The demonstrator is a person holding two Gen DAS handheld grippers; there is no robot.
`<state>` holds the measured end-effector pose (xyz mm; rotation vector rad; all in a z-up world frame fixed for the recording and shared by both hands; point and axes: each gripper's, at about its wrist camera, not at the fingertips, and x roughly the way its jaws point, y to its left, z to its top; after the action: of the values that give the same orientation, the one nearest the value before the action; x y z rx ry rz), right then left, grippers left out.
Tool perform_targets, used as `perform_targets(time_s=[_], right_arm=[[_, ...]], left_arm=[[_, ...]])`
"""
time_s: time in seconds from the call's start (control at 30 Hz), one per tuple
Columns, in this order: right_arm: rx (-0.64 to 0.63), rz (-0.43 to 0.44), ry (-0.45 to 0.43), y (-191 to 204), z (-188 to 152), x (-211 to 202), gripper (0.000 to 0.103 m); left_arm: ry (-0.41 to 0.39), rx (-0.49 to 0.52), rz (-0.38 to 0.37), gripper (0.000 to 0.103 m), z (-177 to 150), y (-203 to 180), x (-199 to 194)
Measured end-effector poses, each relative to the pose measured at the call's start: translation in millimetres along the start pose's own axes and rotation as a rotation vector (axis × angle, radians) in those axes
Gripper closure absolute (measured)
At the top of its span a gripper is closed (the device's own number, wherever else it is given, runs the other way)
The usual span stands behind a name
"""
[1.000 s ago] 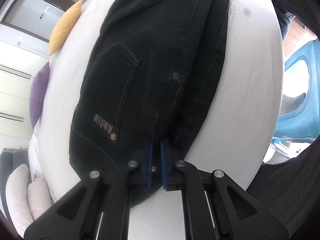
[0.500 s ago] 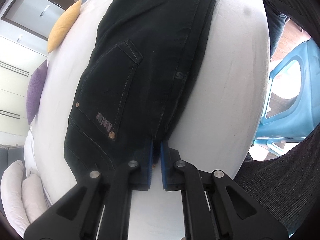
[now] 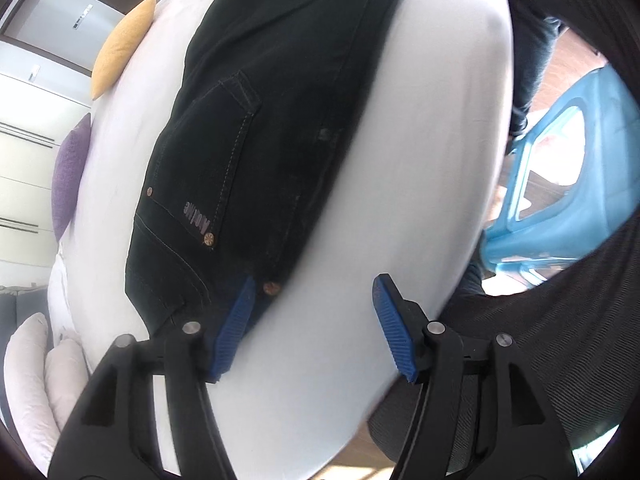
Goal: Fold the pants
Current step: 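Lay the leg ends flat with the right tool and open it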
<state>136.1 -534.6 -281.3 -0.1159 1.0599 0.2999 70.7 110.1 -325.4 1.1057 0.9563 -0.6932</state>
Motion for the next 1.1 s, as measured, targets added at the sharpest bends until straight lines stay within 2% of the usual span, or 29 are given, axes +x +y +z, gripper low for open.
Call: perform_targets(time_s=[0.1,0.13,0.2,0.27,0.37,0.47,0.5,0.53,0.57,0.63,0.7,0.73,0.8,0.83,0.93,0.97,1.0,1.03,1.1], right_arm=[[0.092,0.007,-0.112,-12.8,5.3,-27.4,0.051],[0.136,0.033,-0.154,-16.5,10.8,-31.9,0.051],[0.187,0.069,-0.215,-18.6,28.6,-30.3,0.051],[0.195,0.124,-0.228,-11.4,50.0,-14.4,0.051],[0.195,0.219,-0.194,-1.0,70.6,24.3,0.053],[0.181,0.184,-0.063,-3.4,69.7,71.4,0.057],[0.176,0.155,-0.03,-9.2,65.7,80.2,0.066],[0.182,0.139,-0.038,-17.7,61.4,84.6,0.09],[0.211,0.141,-0.061,-29.3,59.3,84.3,0.098],[0.331,0.101,-0.107,-58.5,57.1,80.7,0.103],[0.401,0.053,-0.137,-77.0,58.6,79.5,0.103],[0.402,0.052,-0.118,-78.0,62.7,83.2,0.103],[0.323,-0.033,-0.08,-62.3,78.3,82.5,0.103],[0.297,-0.058,-0.083,-53.6,85.8,77.9,0.095],[0.287,-0.046,-0.167,-33.2,106.6,50.8,0.074],[0.246,-0.03,-0.184,-18.6,115.6,45.4,0.069],[0.181,0.0,-0.186,-2.5,125.9,43.2,0.059],[0.1,0.029,-0.17,17.5,136.6,46.9,0.055],[-0.009,0.083,-0.114,41.6,150.4,62.6,0.055]], left_arm=[[-0.064,-0.07,-0.011,0.042,9.5,11.6,-17.4],[-0.092,-0.104,-0.009,0.036,16.1,20.0,-19.6],[-0.145,-0.18,-0.004,0.034,33.8,38.6,-18.0],[-0.186,-0.248,-0.032,0.034,53.1,55.3,-10.9],[-0.21,-0.357,-0.118,0.034,72.2,72.2,9.8],[-0.158,-0.375,-0.194,0.034,73.1,69.8,39.0],[-0.138,-0.364,-0.209,0.034,70.0,65.1,46.1],[-0.126,-0.354,-0.208,0.034,65.7,60.0,50.3],[-0.131,-0.355,-0.212,0.034,60.3,56.8,50.6],[-0.139,-0.377,-0.232,0.034,49.8,55.7,49.5],[-0.124,-0.391,-0.228,0.034,40.1,53.4,50.8],[-0.115,-0.389,-0.22,0.032,37.2,51.4,51.1],[-0.106,-0.385,-0.205,0.032,31.8,46.5,48.3],[-0.103,-0.386,-0.201,0.033,30.2,44.3,46.3],[-0.104,-0.376,-0.182,0.033,27.0,36.7,39.4],[-0.113,-0.375,-0.185,0.033,28.3,35.1,36.6],[-0.126,-0.373,-0.186,0.033,31.5,35.4,34.6],[-0.139,-0.37,-0.181,0.033,35.9,35.5,32.7],[-0.158,-0.369,-0.176,0.033,42.6,36.0,30.7]])
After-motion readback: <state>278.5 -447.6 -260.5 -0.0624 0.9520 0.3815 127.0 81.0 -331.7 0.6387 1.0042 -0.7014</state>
